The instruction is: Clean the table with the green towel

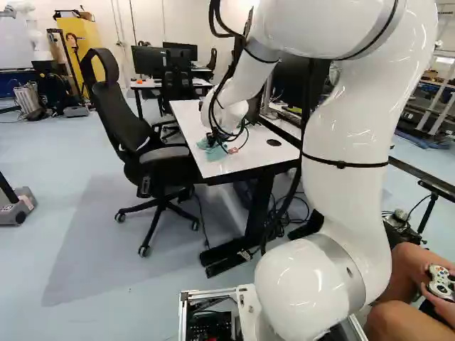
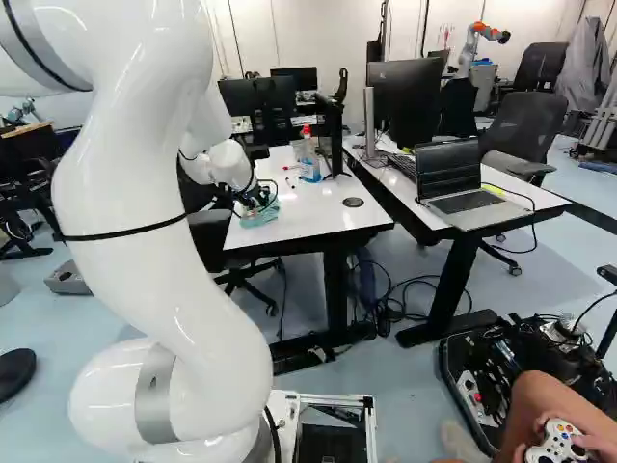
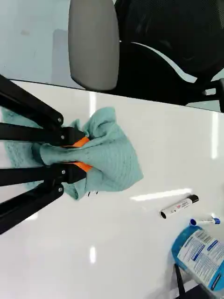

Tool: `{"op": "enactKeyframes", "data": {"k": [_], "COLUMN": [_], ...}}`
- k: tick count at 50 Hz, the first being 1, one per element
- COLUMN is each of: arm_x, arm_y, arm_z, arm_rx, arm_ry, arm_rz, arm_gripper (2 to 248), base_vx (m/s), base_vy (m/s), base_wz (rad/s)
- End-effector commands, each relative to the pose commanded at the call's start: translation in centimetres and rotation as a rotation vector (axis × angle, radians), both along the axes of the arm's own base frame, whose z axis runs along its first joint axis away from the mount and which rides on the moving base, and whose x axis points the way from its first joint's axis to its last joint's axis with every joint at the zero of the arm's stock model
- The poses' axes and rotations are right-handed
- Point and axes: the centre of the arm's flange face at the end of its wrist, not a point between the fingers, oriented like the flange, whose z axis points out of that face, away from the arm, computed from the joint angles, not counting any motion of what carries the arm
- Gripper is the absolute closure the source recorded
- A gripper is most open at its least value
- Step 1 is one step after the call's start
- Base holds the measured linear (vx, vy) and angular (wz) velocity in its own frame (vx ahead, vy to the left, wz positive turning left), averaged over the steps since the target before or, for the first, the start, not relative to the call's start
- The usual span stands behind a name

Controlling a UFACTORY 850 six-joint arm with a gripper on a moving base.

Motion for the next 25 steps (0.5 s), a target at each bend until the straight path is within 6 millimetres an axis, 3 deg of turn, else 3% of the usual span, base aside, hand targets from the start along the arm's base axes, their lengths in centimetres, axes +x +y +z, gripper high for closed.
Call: {"op": "enactKeyframes", "data": {"k": [25], "arm_x": [-0.1], "arm_y": [-4.2], "arm_z": [0.0], "arm_rx": [-0.001], "arm_ry": [0.003], "arm_rz": [-0.078], "arm_gripper": [197], "base_vx": [0.0], "base_vy": [0.0], "base_wz": [0.0]}}
